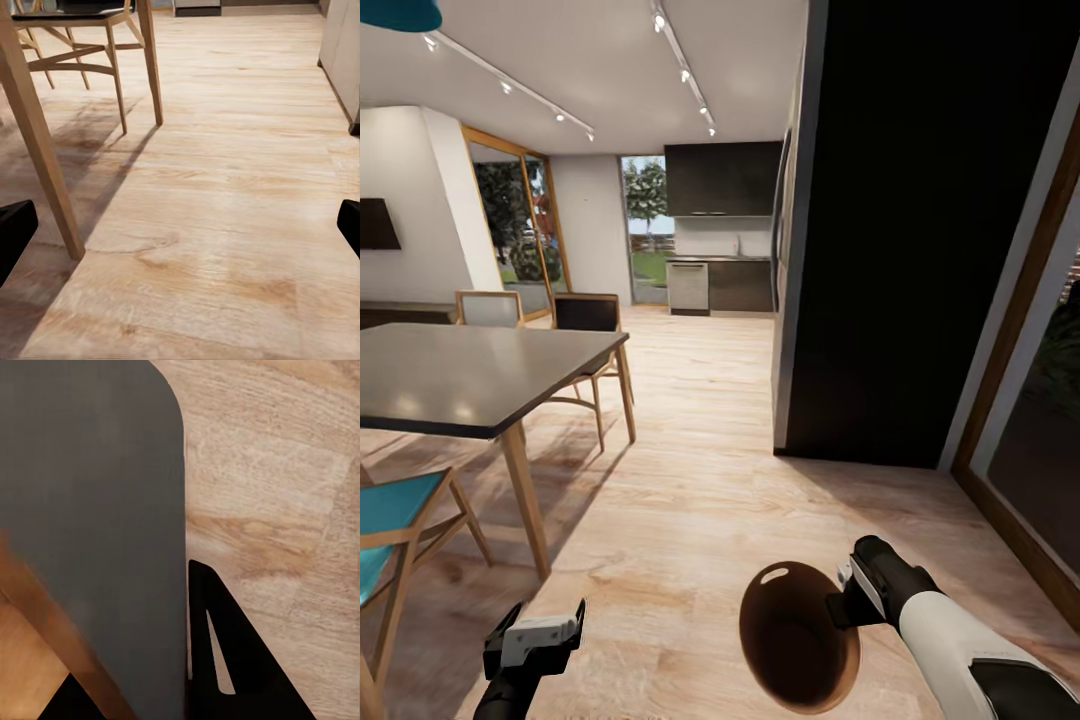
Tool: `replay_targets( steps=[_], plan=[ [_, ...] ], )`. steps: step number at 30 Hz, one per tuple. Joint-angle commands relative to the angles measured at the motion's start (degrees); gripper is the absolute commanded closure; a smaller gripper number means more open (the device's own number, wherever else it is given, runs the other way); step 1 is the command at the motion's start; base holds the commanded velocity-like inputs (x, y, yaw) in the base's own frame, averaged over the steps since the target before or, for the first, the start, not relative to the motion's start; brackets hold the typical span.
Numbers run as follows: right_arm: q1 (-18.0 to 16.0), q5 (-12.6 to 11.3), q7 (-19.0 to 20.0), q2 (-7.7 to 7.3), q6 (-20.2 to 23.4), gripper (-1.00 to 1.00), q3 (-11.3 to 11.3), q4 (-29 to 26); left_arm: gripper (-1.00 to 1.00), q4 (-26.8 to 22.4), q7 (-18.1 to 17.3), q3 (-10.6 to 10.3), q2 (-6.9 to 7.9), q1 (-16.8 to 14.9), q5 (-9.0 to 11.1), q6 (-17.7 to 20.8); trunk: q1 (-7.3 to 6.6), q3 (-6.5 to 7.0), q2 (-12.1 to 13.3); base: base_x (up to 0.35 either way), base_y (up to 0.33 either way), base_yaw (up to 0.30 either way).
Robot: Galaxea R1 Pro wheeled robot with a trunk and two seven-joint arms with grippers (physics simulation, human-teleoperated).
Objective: Put the three can of soda from the living room inside the tash can in the kitchen.
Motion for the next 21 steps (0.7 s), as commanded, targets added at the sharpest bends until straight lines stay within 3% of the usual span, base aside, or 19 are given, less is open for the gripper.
replay_targets(
  steps=[1, 7, 15, 21],
  plan=[
    [-0.02, -1.16, 0.32, 0.02, 0.1, 1.0, -0.23, -0.04, -1.0, 0.0, 0.0, 0.0, 0.0, 0.0, 0.0, 0.0, 0.0, 0.01, 0.0, 0.0, 0.0, 0.244],
    [-0.02, -1.3, 0.41, 0.0, 0.02, 1.0, -0.31, -0.27, -1.0, 0.0, 0.0, 0.0, 0.0, 0.0, 0.0, 0.0, 0.0, 0.01, 0.0, 0.0, 0.0, 0.171],
    [-0.02, -1.37, 0.34, 0.22, 0.01, 1.0, -0.3, -0.89, -1.0, 0.0, 0.06, 0.0, 0.0, -0.02, 0.0, -0.16, 0.0, 0.01, 0.0, -0.003, 0.0, 0.012],
    [-0.08, -1.57, 0.68, 0.28, 0.04, 1.0, -0.39, -2.51, -1.0, 0.0, 0.01, 0.0, -0.07, -0.01, 0.0, -0.18, 0.0, 0.01, 0.0, -0.149, 0.0, 0.0]
  ],
)
